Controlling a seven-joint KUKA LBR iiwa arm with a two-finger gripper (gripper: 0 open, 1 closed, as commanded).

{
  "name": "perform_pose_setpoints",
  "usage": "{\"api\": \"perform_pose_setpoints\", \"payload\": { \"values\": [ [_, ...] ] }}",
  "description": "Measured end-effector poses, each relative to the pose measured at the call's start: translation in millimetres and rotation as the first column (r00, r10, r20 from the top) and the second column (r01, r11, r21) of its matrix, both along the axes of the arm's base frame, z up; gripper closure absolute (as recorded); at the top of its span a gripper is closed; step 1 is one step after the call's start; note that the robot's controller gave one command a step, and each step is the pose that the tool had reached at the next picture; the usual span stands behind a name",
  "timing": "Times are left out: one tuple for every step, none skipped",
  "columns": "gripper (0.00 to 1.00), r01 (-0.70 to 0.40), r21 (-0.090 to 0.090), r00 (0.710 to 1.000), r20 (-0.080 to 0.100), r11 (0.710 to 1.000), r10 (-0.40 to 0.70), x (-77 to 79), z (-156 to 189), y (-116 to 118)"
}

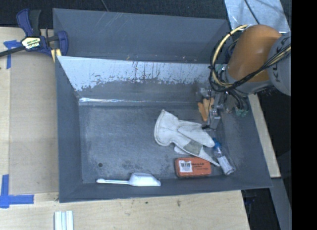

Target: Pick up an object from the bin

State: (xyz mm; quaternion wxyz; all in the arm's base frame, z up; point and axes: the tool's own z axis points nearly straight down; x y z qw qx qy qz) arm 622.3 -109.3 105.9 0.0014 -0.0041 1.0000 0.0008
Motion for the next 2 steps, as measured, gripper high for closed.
{"api": "perform_pose_setpoints", "payload": {
  "values": [
    [0.0, 0.098, -0.001, 0.995, -0.002, 0.995, -0.098, 0.0, -15.9, -9.3],
    [0.0, 0.222, -0.002, 0.975, 0.001, 0.975, -0.222, -1.4, -26.6, 50.5]
  ]
}}
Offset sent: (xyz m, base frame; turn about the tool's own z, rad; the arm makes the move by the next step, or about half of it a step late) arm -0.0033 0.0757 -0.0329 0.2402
